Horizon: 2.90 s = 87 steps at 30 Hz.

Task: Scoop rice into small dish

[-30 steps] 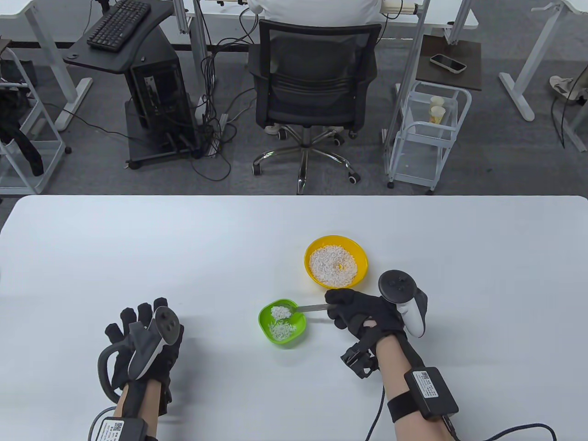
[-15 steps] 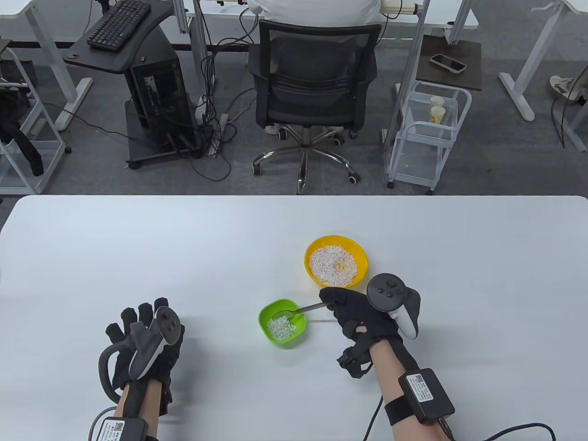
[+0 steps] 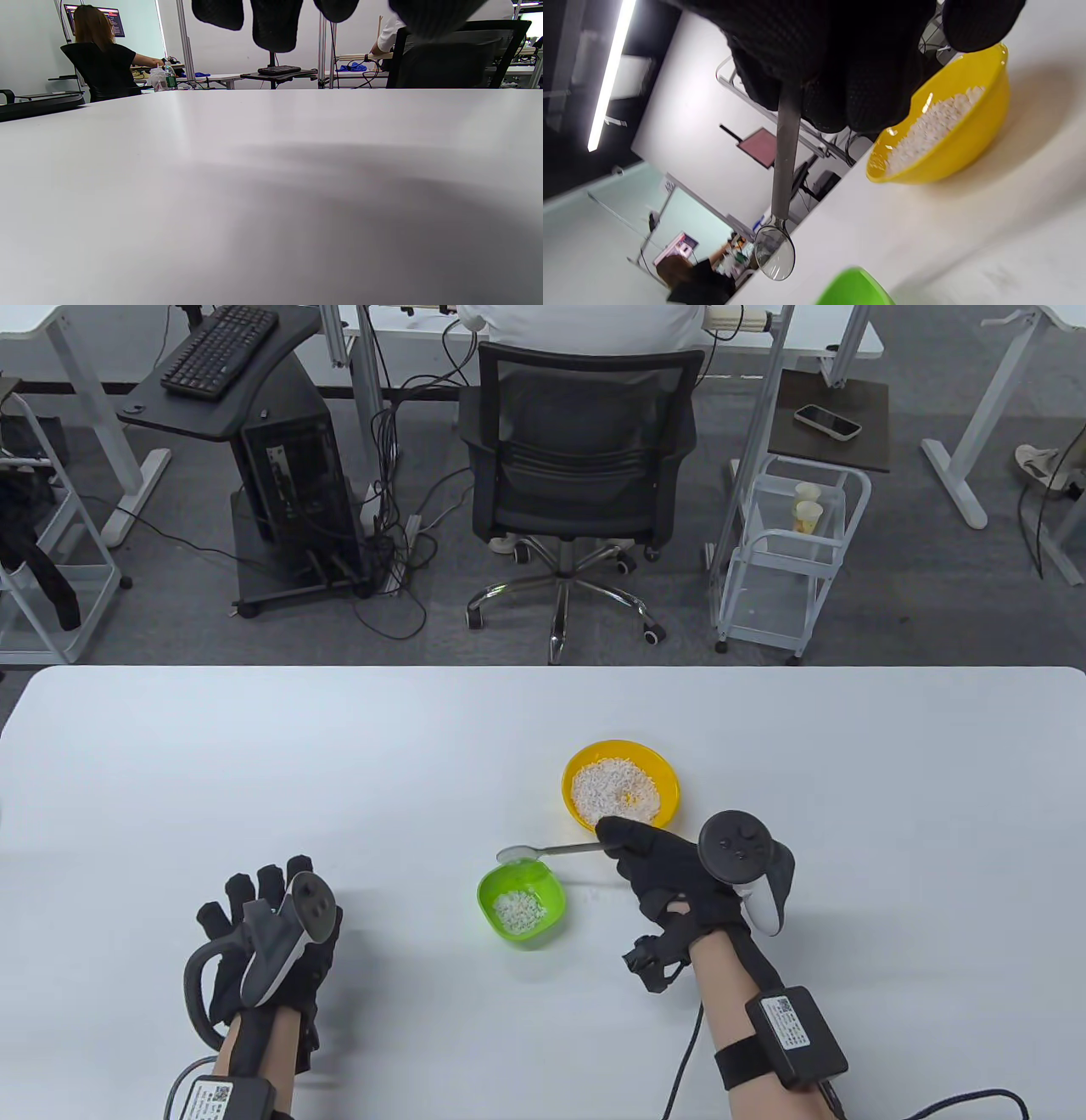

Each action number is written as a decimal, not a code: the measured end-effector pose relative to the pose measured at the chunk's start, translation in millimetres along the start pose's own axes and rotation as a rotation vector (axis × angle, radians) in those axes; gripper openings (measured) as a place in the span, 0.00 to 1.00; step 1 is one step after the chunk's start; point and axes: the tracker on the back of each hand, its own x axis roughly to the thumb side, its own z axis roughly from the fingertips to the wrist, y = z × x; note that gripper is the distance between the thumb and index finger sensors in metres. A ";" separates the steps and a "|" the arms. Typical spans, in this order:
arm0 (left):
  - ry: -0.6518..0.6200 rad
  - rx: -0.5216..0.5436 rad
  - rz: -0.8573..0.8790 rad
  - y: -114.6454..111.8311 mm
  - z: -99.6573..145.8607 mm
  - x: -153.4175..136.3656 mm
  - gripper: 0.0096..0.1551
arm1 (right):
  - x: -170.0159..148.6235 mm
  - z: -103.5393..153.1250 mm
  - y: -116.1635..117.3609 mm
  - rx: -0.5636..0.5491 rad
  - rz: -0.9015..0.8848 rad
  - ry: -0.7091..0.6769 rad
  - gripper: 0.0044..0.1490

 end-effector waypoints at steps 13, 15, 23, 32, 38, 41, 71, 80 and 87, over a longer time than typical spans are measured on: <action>-0.003 -0.007 -0.016 -1.8 0.2 2.2 0.42 | -33.2 3.4 -41.8 -0.401 0.422 0.189 0.26; -0.005 -0.010 -0.017 -2.4 -0.1 2.5 0.42 | -31.3 2.8 -36.3 -0.406 0.512 0.168 0.26; -0.008 -0.006 -0.009 -0.6 1.8 2.7 0.42 | -31.9 0.0 -22.1 -0.336 0.489 0.162 0.25; -0.006 -0.011 -0.025 -1.3 1.9 4.3 0.42 | -54.2 1.2 -10.9 -0.258 0.041 0.317 0.25; -0.014 -0.005 -0.006 0.4 3.1 4.1 0.42 | -68.4 3.9 -4.4 -0.272 -0.123 0.429 0.27; -0.014 -0.002 0.005 0.9 2.7 3.3 0.43 | -72.1 6.1 -5.3 -0.303 -0.141 0.452 0.27; -0.022 -0.013 0.009 2.3 3.4 1.4 0.44 | -59.2 -1.9 4.9 0.096 -0.308 0.362 0.26; -0.017 -0.029 0.011 2.2 3.6 0.8 0.43 | -47.6 -2.8 27.1 0.264 -0.132 0.354 0.26; -0.018 -0.031 0.004 1.6 3.2 2.0 0.43 | -38.2 -1.8 31.8 0.281 -0.029 0.303 0.26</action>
